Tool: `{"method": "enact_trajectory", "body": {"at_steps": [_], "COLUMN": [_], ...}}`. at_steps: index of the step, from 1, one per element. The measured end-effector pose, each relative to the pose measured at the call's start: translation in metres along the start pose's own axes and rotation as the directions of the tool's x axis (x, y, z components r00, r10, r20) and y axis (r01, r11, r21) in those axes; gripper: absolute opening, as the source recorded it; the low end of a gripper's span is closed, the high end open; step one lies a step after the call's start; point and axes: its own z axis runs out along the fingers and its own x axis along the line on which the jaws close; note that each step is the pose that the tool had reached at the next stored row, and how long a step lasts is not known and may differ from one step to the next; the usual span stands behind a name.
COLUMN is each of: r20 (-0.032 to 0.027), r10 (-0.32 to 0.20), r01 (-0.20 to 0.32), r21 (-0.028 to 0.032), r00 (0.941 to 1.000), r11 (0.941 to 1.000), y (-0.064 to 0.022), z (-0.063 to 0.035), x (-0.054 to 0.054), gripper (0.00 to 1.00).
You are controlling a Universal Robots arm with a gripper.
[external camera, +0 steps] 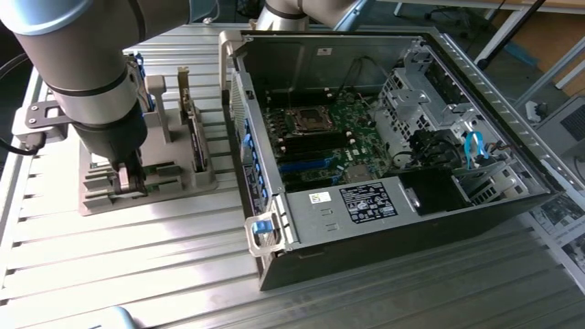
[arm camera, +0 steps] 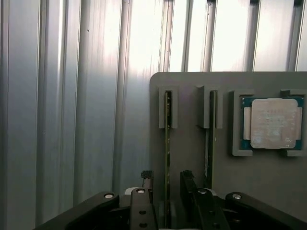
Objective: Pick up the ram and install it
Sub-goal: 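Pick up the ram and move it above insertion slot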
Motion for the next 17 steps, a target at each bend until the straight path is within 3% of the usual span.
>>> {"method": "enact_trajectory", "body": {"at_steps": [17], "r20": [0.0], "r10": [0.0], "r01": [0.0], "r21": [0.0001], "r00": [1.0], "r11": [1.0], "y": [0.0035], "z": [0.0016], "x": [-0.0004], "gripper": [0.36]}}
